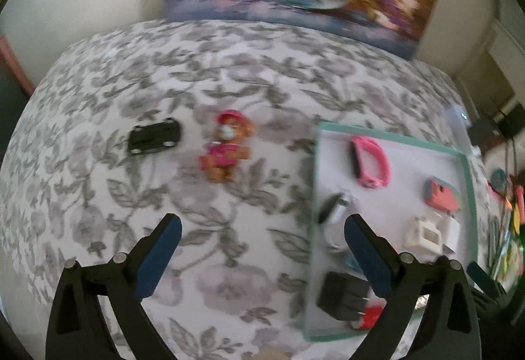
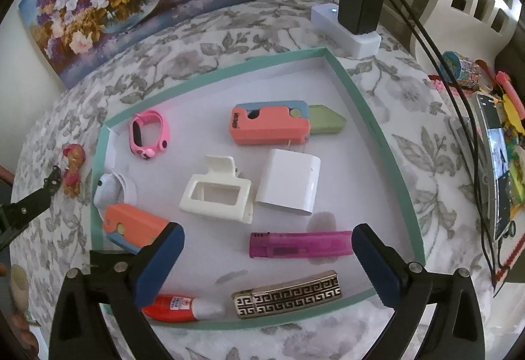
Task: Organize rigid objects
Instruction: 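Release the glue bottle in the tray with the left tool while the right tool releases the bar, then move both open tools from the tray back over the remaining pile, then grasp the black toy car with the left tool while the right tool grasps the dog figure, then carry the black car and pink dog figure over the tray with both tools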
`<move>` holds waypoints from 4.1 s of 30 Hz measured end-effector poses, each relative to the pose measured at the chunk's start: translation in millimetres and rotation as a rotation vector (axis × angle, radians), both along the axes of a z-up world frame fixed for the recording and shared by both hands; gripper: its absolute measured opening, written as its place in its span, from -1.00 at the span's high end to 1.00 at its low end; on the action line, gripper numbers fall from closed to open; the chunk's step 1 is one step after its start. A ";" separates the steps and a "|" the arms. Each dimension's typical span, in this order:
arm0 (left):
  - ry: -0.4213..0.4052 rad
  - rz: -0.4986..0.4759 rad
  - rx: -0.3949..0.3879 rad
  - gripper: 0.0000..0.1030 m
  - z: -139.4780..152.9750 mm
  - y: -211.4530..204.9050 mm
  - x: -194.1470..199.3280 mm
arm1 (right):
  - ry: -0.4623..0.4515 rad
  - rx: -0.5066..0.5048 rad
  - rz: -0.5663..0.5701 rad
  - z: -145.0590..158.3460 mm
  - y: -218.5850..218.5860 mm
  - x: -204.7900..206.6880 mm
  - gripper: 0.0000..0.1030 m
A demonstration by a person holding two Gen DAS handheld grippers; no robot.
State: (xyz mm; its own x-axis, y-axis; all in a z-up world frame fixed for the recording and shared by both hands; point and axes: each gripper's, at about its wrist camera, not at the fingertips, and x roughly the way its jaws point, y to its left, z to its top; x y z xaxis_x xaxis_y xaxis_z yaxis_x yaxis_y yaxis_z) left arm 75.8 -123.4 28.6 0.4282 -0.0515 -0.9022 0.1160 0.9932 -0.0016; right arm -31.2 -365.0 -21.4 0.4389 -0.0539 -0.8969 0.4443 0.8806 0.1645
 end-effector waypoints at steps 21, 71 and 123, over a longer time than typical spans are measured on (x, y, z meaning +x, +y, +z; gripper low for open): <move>-0.020 0.264 -0.030 -0.93 3.8 113.1 38.9 | -0.059 -0.056 0.120 24.8 61.9 29.6 -1.00; 0.076 0.188 -0.065 -0.82 -69.3 117.4 132.5 | -0.078 -0.106 0.453 -25.5 223.8 196.1 -0.30; -0.066 -0.212 -0.133 -0.44 34.0 -30.6 -52.8 | -0.142 0.032 0.019 39.7 43.5 -12.2 0.02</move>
State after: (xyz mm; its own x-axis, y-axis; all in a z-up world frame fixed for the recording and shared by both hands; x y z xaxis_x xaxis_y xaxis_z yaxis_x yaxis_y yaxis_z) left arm 23.0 -153.9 62.6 0.4531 -0.2625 -0.8520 0.3260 0.9383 -0.1157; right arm -43.4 -321.5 18.3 0.5618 -0.0172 -0.8271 0.3984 0.8818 0.2523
